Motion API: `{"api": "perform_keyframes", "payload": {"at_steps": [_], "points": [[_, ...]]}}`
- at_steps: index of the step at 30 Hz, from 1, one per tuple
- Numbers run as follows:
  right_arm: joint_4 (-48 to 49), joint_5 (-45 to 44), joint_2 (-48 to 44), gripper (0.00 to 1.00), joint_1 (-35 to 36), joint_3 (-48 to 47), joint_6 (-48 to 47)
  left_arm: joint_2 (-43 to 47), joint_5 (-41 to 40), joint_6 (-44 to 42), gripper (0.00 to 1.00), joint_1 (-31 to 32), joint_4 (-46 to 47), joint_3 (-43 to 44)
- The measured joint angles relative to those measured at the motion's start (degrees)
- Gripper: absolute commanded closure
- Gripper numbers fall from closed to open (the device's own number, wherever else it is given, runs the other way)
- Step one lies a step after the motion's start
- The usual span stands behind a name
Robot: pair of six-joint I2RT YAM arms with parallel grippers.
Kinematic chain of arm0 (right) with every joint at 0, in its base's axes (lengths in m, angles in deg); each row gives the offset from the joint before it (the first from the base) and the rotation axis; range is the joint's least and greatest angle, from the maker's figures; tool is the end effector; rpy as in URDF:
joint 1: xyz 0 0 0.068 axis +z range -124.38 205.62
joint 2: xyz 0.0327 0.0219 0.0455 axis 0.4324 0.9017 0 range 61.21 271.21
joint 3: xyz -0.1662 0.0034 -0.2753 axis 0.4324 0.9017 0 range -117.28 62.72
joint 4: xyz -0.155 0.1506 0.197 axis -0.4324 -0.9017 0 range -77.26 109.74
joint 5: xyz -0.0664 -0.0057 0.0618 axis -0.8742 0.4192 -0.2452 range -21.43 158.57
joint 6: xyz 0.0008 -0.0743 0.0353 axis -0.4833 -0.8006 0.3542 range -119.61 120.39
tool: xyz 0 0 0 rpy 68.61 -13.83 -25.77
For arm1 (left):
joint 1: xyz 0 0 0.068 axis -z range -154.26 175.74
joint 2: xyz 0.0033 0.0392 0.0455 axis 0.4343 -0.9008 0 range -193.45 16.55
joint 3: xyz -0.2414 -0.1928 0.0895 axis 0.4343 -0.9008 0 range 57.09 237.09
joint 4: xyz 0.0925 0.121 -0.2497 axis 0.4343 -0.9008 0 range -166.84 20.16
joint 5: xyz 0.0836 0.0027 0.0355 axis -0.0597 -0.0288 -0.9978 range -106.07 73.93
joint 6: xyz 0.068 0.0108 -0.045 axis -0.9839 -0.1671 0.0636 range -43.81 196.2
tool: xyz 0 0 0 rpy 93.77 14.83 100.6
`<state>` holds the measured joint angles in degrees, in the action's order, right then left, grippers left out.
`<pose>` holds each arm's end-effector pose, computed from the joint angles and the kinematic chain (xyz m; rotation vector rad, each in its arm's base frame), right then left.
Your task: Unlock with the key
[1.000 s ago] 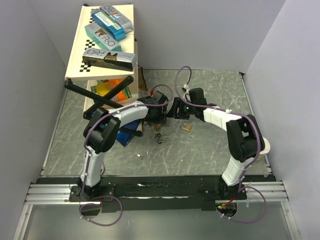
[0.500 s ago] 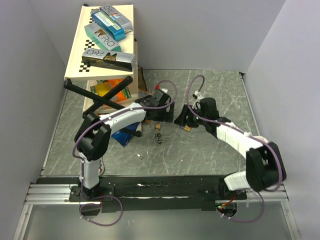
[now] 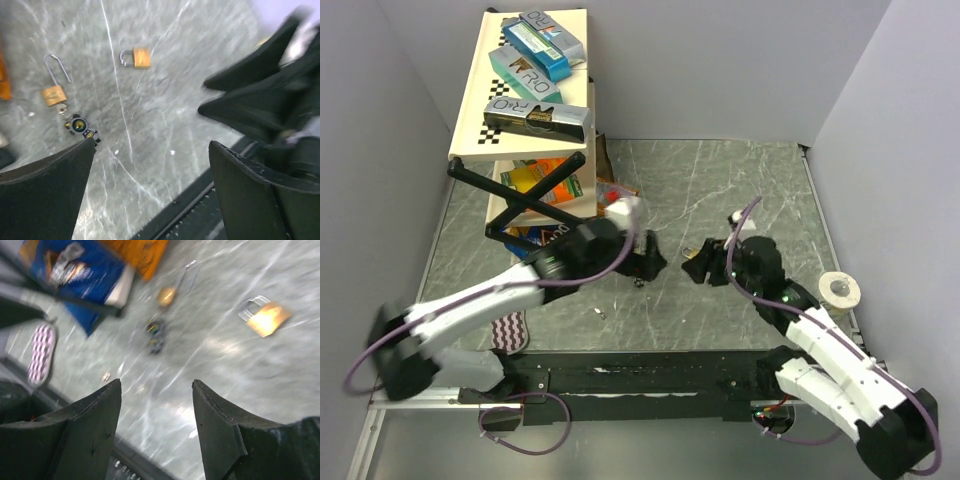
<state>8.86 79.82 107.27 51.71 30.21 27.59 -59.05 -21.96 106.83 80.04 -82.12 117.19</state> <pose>0.1892 0.1082 0.2734 -0.1114 2.0747 0.7815 0.2126 -0.2832 0.3337 0.3759 2.1205 -0.7955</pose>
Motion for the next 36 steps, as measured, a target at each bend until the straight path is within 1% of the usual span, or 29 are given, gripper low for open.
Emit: {"api": "perform_keyframes", "payload": {"at_steps": [4, 7, 9, 11, 13, 15, 18, 24, 29, 36], "points": [[-1.9, -6.1, -1.5, 0.37, 12.4, 0.2, 2.9, 15.9, 0.2, 2.2, 0.04, -0.7, 2.0, -9.4], [-2.0, -11.0, 2.2, 0.38, 21.7, -0.1, 5.0, 24.0, 0.8, 5.0, 0.04, -2.4, 1.8, -16.1], [-2.1, -14.1, 7.3, 0.38, 27.1, -1.7, 6.3, 27.1, 2.2, 7.0, 0.04, -5.4, 1.2, -20.0], [-2.1, -17.0, 14.5, 0.39, 32.0, -4.9, 7.6, 29.4, 2.8, 8.7, 0.04, -8.5, -0.6, -23.1], [-2.3, -19.3, 21.9, 0.43, 35.5, -9.2, 9.3, 31.8, 2.8, 9.8, 0.04, -10.4, -3.4, -24.9], [-1.8, -19.9, 27.0, 0.50, 37.4, -12.5, 10.8, 34.4, 2.7, 10.7, 0.04, -11.0, -6.0, -25.2], [-0.1, -18.9, 34.0, 0.54, 39.1, -16.5, 13.8, 37.8, 1.2, 12.2, 0.04, -11.2, -9.4, -25.2], [1.4, -16.0, 45.1, 0.55, 39.5, -21.1, 19.0, 39.8, -1.4, 13.6, 0.04, -11.8, -16.3, -24.8], [1.5, -14.1, 50.0, 0.56, 39.6, -22.4, 22.8, 39.7, -2.8, 13.6, 0.04, -11.9, -20.2, -22.7], [0.5, -13.4, 53.3, 0.57, 39.6, -26.1, 26.6, 37.5, -2.8, 12.7, 0.04, -11.9, -20.4, -21.6]]}}
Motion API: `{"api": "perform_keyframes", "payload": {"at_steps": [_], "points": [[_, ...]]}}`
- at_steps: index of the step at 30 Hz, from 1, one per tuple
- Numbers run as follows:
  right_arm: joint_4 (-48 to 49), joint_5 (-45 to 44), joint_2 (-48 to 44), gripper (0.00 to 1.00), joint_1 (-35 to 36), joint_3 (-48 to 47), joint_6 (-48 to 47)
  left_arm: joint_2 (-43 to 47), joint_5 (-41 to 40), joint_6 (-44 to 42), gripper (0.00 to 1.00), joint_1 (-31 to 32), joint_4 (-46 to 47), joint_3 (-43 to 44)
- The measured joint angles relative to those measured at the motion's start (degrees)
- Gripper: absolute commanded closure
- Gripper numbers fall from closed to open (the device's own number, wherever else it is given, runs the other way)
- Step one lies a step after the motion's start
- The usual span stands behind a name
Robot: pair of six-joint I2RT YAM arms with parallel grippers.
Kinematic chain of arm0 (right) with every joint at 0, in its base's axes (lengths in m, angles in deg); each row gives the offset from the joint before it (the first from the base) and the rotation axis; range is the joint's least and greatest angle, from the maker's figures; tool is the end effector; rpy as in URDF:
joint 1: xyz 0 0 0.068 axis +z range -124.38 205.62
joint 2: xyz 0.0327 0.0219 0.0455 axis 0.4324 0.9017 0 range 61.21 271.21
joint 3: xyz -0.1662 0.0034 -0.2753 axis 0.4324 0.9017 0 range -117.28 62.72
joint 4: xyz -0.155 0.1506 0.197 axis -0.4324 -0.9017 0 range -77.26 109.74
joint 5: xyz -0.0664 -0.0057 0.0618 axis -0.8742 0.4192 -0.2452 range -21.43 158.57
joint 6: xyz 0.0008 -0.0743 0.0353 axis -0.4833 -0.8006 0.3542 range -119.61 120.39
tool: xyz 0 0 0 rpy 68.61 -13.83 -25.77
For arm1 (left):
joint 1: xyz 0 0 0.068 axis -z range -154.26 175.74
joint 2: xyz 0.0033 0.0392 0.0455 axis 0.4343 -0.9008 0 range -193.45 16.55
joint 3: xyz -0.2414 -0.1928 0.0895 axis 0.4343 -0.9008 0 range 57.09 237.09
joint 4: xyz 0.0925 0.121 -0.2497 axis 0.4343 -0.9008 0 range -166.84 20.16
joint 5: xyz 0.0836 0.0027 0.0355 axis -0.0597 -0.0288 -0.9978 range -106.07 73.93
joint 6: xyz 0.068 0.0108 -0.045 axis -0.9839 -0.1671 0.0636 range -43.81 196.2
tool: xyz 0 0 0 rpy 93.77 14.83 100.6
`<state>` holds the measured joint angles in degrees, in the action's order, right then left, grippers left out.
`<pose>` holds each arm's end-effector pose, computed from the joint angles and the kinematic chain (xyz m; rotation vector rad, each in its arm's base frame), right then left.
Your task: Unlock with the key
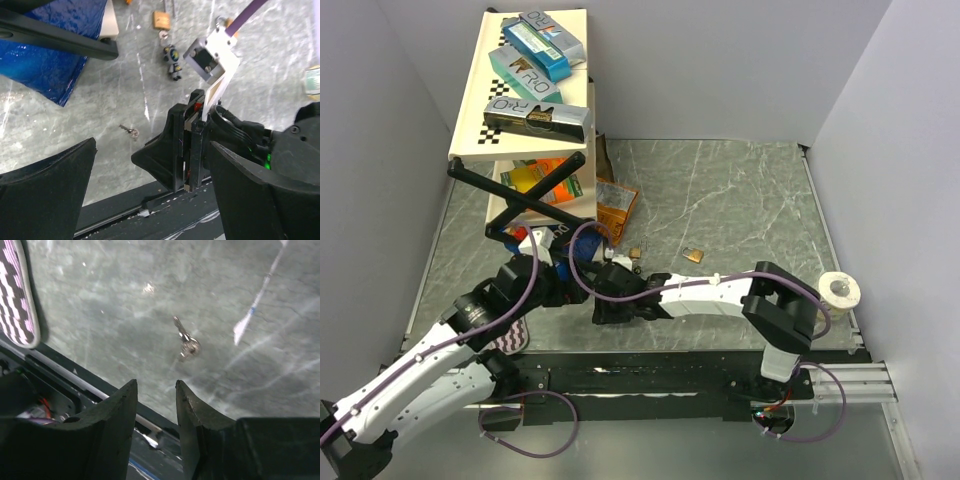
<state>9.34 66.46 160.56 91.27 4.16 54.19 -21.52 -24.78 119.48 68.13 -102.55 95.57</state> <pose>0.1722 0.3742 0.1740 -0.2575 2.6487 0.7849 0.1346 -0.1082 0.2919 -0.1101 2.2104 -0.7048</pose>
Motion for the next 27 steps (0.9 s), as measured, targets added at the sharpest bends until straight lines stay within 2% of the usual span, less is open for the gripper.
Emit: {"api": "perform_keyframes", "payload": {"at_steps": [8, 27], "points": [[-4.6, -0.8, 5.8, 0.60, 0.0, -6.3, 2.0, -1.9, -0.7, -1.4, 0.04, -0.3, -1.0, 0.0], [-12.5, -4.0, 6.9, 0.62, -1.0, -9.3, 3.6, -1.3, -1.7, -3.5, 0.04, -0.7, -1.6, 0.0]]}}
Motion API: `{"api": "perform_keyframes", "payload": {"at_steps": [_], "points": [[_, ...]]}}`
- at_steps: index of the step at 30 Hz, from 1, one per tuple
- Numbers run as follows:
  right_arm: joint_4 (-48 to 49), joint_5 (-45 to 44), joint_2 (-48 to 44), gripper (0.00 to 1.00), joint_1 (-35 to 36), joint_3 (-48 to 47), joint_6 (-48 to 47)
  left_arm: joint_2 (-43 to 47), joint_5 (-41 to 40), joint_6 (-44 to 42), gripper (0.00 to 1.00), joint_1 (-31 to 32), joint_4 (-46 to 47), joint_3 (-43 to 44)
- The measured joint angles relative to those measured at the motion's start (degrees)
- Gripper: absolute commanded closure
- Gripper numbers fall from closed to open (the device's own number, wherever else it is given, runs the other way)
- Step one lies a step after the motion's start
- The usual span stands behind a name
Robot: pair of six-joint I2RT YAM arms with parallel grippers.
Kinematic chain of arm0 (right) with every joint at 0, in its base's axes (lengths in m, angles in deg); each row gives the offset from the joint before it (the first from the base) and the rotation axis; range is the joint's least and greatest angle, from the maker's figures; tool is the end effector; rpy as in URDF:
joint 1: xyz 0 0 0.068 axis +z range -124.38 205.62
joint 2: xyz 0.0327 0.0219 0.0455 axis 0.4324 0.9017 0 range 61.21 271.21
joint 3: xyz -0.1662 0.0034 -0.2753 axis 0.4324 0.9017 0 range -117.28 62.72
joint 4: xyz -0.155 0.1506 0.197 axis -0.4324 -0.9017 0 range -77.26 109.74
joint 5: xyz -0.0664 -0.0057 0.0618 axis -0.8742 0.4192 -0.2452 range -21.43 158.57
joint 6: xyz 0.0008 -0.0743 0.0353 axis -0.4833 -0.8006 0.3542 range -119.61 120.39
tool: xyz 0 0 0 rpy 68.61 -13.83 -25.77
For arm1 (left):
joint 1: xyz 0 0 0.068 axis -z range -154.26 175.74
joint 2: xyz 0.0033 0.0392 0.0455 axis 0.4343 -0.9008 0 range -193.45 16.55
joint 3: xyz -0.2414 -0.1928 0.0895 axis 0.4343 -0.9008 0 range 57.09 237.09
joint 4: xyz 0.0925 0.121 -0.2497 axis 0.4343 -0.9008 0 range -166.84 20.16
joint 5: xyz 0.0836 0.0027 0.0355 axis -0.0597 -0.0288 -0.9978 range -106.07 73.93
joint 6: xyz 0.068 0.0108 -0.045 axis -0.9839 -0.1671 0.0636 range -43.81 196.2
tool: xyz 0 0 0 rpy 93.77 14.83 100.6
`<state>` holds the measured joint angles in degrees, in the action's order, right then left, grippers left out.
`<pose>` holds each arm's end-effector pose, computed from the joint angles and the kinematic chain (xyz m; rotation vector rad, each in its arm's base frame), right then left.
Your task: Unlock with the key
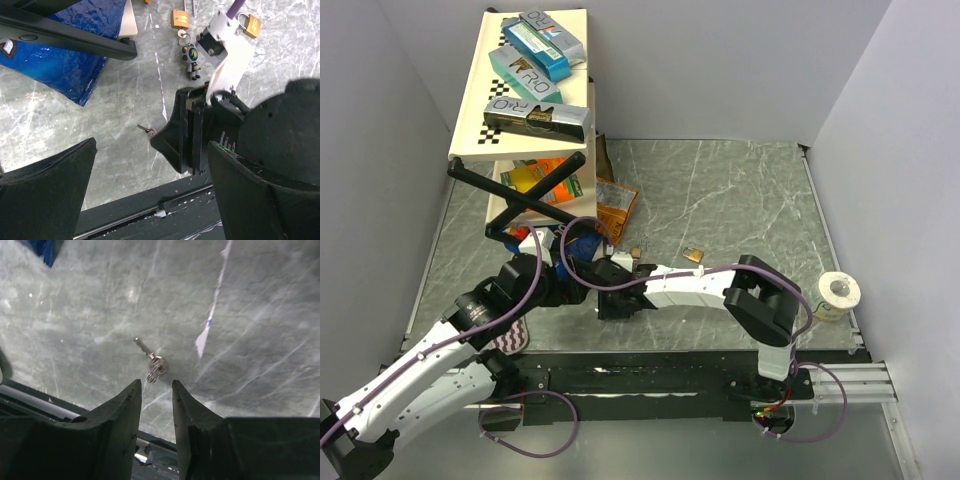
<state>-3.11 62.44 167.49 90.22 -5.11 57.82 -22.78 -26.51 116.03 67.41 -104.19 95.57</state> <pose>0.1925 0.3876 0.1620 -0.1347 2.7528 0.5452 0.1383 -0.1057 0.2853 -0.0702 2.2380 -0.6021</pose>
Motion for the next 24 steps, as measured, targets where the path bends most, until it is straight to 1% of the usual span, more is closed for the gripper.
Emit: {"api": "perform_keyframes", "payload": {"at_steps": [5, 13, 18, 23, 24], "points": [[-0.7, -0.2, 0.5, 0.64, -0.7, -0.8, 0.0, 0.1, 0.3, 0.0, 0.04, 0.0, 0.2, 0.0], [-1.3, 0.3, 4.2, 0.65, -1.3, -4.7, -1.1, 0.4, 0.6, 0.0, 0.04, 0.2, -0.8, 0.0], [-2.6, 0.4, 4.7, 0.72, -1.3, -5.4, -1.4, 0.7, 0.9, 0.0, 0.04, 0.3, -0.7, 0.0], [-5.3, 0.0, 5.5, 0.76, -1.2, -7.0, -1.3, 0.9, 1.1, -0.1, 0.04, 0.3, -0.8, 0.0], [-5.6, -0.2, 5.5, 0.78, -1.3, -7.0, -1.3, 0.9, 1.1, -0.1, 0.04, 0.3, -0.8, 0.0]]}}
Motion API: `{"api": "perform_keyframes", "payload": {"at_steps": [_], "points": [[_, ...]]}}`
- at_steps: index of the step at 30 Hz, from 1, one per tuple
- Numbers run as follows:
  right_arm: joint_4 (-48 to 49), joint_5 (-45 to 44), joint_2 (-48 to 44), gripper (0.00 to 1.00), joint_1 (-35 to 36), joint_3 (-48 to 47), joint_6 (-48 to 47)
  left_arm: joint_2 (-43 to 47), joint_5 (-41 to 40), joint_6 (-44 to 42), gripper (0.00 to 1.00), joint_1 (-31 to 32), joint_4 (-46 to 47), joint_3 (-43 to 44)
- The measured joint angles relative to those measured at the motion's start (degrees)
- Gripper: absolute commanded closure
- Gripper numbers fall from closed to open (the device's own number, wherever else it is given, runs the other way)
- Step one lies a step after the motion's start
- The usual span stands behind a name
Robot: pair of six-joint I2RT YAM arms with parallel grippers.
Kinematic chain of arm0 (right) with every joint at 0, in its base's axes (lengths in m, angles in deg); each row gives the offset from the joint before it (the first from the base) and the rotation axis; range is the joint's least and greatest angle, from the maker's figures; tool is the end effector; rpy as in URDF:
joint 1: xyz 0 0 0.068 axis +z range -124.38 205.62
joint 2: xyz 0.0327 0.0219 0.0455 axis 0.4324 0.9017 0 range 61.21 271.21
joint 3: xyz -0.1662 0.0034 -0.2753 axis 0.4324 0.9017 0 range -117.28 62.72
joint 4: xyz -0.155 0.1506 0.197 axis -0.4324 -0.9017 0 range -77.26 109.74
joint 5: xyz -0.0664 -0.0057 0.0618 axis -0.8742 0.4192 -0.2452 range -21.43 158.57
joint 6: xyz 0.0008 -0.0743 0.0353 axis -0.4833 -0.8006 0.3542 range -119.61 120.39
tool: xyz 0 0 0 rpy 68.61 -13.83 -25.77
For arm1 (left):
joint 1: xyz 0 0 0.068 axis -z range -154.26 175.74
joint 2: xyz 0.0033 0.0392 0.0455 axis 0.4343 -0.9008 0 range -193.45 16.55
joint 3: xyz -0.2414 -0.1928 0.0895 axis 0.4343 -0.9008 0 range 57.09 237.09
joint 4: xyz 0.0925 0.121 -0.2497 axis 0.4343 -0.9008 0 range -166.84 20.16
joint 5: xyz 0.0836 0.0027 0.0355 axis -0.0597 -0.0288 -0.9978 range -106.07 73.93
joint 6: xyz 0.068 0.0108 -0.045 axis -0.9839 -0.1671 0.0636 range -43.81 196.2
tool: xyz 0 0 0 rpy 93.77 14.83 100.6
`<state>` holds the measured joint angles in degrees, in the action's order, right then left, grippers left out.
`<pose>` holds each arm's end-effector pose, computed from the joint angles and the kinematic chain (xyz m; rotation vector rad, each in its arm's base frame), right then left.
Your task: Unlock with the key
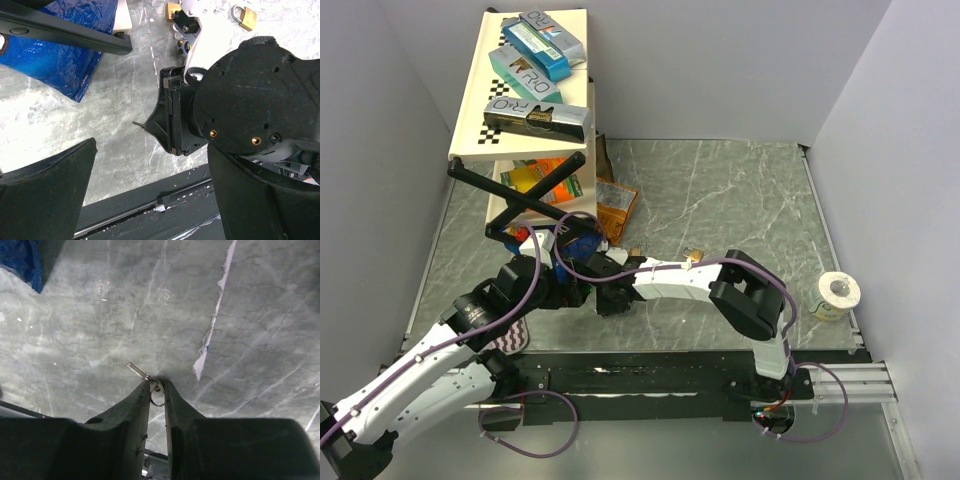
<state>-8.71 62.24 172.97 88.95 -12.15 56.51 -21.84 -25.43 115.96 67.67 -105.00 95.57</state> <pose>0.2114 0.4033 0.1546 -0.1421 2.7926 0.4499 0.1341 -0.1048 0.2860 -0.0531 2.2435 -0.6234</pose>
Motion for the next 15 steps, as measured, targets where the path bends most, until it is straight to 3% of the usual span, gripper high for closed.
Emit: {"api": "perform_keyframes", "payload": {"at_steps": [8, 15], "points": [[-0.3, -0.2, -0.1, 1.00, 0.0, 0.0, -0.2, 0.1, 0.0, 0.0, 0.04, 0.0, 0.1, 0.0], [-0.2, -0.8, -0.5, 1.00, 0.0, 0.8, -1.3, 0.0, 0.0, 0.0, 0.04, 0.0, 0.0, 0.0]]}}
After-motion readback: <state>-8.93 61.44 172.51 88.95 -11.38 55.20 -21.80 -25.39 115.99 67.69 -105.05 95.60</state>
